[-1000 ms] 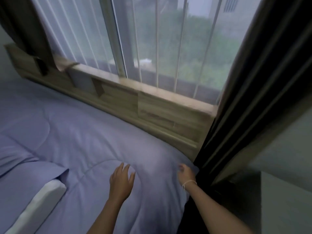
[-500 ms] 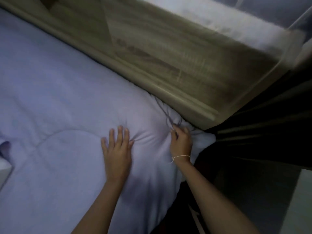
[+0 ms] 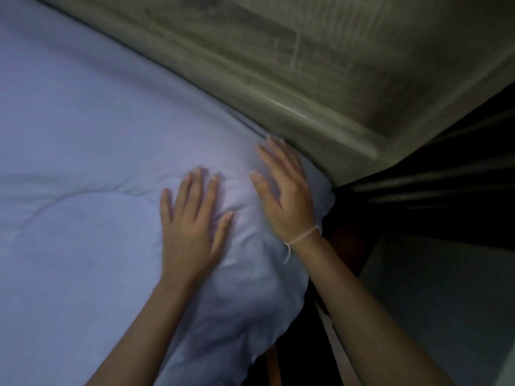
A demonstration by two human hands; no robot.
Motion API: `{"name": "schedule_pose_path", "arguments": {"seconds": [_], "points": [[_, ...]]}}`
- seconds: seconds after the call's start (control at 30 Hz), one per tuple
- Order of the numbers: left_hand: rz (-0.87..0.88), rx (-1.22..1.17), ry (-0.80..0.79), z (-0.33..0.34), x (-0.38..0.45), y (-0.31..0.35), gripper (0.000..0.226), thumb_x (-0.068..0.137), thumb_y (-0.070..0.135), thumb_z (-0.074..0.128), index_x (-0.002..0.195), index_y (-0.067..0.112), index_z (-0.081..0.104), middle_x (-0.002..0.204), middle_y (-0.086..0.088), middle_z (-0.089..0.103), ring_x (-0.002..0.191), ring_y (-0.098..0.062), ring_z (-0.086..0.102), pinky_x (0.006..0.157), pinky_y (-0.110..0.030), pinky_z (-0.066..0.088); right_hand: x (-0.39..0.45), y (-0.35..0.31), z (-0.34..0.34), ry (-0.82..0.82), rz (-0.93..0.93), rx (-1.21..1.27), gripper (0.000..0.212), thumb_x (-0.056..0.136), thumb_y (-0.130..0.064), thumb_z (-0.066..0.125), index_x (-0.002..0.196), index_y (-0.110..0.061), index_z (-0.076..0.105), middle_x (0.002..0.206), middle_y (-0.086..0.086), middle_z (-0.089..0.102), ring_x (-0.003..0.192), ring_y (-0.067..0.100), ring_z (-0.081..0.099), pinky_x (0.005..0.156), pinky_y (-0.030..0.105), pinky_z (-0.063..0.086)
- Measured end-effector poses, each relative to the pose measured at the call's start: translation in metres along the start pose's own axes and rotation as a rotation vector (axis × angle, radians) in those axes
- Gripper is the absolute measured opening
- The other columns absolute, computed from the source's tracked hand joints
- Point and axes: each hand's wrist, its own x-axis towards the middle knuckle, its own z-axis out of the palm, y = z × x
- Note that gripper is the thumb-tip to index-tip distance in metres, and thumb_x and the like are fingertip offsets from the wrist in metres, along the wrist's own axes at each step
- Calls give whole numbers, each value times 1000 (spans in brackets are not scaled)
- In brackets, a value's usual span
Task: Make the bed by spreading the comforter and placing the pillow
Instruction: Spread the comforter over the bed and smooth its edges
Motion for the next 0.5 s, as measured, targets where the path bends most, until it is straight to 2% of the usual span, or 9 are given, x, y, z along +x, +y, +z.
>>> {"name": "schedule_pose_path", "arguments": {"seconds": [0.03, 0.1, 0.23, 0.27, 0.33, 0.37, 0.4, 0.43, 0.5], "points": [[-33, 2, 5, 1, 0, -2, 59, 96, 46, 28, 146, 15, 29, 154, -12, 25, 144, -26, 19, 115, -52, 9, 2, 5, 10, -62, 26, 2, 52, 97, -44, 32, 132, -11, 53, 142, 12, 47, 135, 26, 40, 115, 43, 27], [-83, 19, -9, 4, 0, -1, 61, 97, 48, 27, 147, 15, 25, 156, -15, 18, 145, -29, 12, 115, -54, 5, -7, 30, 22, -79, 121, -32, 56, 99, -46, 20, 139, -15, 45, 149, 8, 39, 141, 20, 32, 118, 43, 20], [-93, 80, -58, 9, 0, 4, 63, 97, 53, 26, 149, 17, 21, 157, -14, 13, 146, -29, 9, 116, -51, 6, -40, 75, 29, 42, 273, 14, 56, 99, -47, 23, 144, -15, 34, 152, 7, 34, 143, 17, 28, 118, 36, 21], [-93, 78, -62, 8, 0, 4, 63, 97, 53, 25, 148, 17, 22, 157, -14, 14, 146, -28, 10, 116, -50, 7, -48, 83, 26, 32, 405, 87, 58, 98, -49, 24, 145, -17, 31, 153, 6, 32, 143, 17, 27, 118, 34, 21], [-95, 41, -70, 4, 2, 2, 61, 97, 51, 24, 148, 18, 25, 156, -13, 17, 145, -28, 14, 116, -49, 10, -64, 109, 18, -78, 816, 201, 55, 98, -51, 24, 146, -26, 30, 154, 1, 30, 142, 19, 29, 117, 32, 22], [-94, 4, -63, 1, 4, 2, 59, 97, 50, 24, 146, 17, 28, 155, -13, 21, 144, -28, 19, 115, -50, 13, -70, 119, 12, -172, 998, 196, 52, 99, -50, 25, 144, -26, 35, 152, 2, 34, 139, 23, 34, 115, 33, 25], [-89, -37, -40, -3, 7, 1, 57, 97, 47, 26, 145, 17, 32, 153, -13, 27, 142, -29, 25, 114, -51, 16, -75, 124, 5, -254, 1085, 127, 50, 99, -48, 26, 139, -23, 42, 148, 7, 41, 134, 27, 41, 112, 35, 30], [-83, -68, -7, -7, 13, -2, 53, 98, 43, 27, 143, 16, 36, 151, -13, 32, 139, -29, 31, 113, -52, 19, -76, 125, -2, -275, 1087, 25, 49, 100, -45, 27, 134, -18, 49, 141, 12, 49, 127, 31, 47, 106, 37, 35], [-97, -79, 58, -15, 29, -11, 49, 99, 38, 29, 141, 16, 40, 149, -13, 36, 136, -29, 34, 112, -53, 16, -71, 113, -12, -82, 943, -83, 47, 100, -43, 30, 128, -14, 55, 134, 12, 56, 121, 31, 53, 101, 36, 41]]}}
